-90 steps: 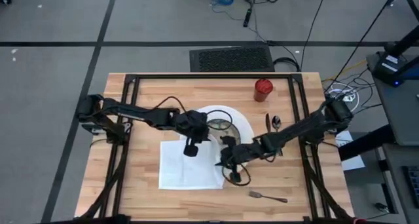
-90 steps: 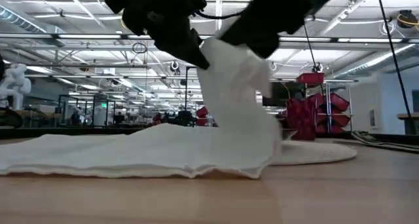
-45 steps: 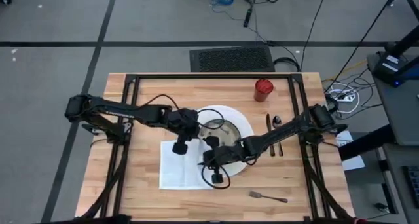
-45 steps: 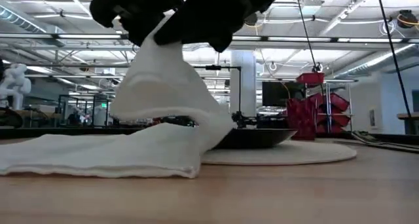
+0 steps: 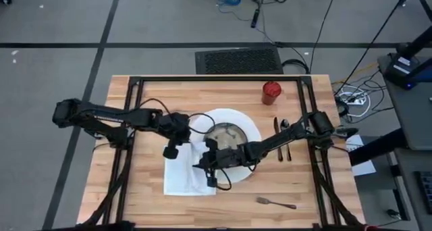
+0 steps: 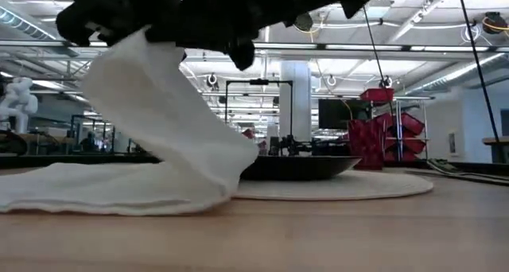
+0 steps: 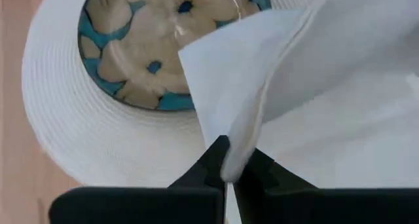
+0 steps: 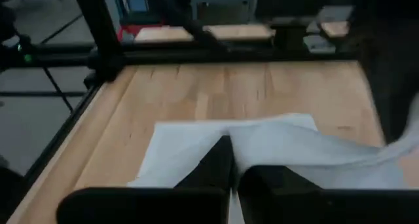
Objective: Set table place
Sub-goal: Fold the white table napkin
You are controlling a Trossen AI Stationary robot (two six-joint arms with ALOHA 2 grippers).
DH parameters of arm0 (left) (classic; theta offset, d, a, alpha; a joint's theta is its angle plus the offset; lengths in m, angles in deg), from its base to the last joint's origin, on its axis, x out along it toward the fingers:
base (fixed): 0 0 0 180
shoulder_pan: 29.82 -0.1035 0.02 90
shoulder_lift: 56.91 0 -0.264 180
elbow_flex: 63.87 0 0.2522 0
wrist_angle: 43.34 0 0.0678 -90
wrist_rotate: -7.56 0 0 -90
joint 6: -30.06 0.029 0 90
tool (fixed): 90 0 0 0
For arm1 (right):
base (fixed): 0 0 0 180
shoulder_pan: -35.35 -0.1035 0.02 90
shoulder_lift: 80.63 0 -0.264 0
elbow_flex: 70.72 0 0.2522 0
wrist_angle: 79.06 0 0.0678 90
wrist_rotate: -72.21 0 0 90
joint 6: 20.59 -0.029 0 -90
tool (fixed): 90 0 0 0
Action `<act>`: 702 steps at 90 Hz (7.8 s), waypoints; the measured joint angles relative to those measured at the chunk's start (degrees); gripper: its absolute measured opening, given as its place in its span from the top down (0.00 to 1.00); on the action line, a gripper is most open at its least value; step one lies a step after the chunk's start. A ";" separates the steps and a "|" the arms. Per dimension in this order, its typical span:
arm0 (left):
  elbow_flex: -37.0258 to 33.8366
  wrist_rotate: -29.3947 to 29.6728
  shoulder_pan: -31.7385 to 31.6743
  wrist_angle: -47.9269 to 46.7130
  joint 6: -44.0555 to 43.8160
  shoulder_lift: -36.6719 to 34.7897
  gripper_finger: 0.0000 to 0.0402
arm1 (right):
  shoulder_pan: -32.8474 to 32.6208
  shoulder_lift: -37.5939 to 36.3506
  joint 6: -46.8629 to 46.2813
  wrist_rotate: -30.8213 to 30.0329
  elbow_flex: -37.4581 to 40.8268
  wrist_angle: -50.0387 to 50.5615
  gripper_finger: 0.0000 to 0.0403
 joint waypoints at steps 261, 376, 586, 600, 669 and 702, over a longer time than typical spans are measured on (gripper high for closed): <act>-0.45 1.42 1.68 -1.59 -2.17 3.53 1.00 | -1.13 11.43 -2.60 -2.60 -13.47 17.54 1.00; 14.85 7.41 10.25 -41.11 -26.15 3.53 0.74 | -1.49 2.31 0.16 -5.90 -13.51 26.18 0.56; 14.74 52.61 53.00 3.96 -60.53 19.85 0.63 | -27.04 -3.23 -89.53 -31.41 1.27 63.74 0.65; 14.74 55.12 50.28 4.00 -61.09 22.61 0.63 | -21.99 -3.23 -74.97 -31.28 4.12 47.53 0.65; 15.09 29.11 41.27 -8.51 -81.86 32.77 0.63 | -17.33 -3.23 -56.13 -29.34 4.24 34.69 0.65; 15.58 31.05 51.19 -15.37 -95.36 30.32 0.63 | -17.38 -3.23 -58.68 -28.32 4.24 34.88 0.65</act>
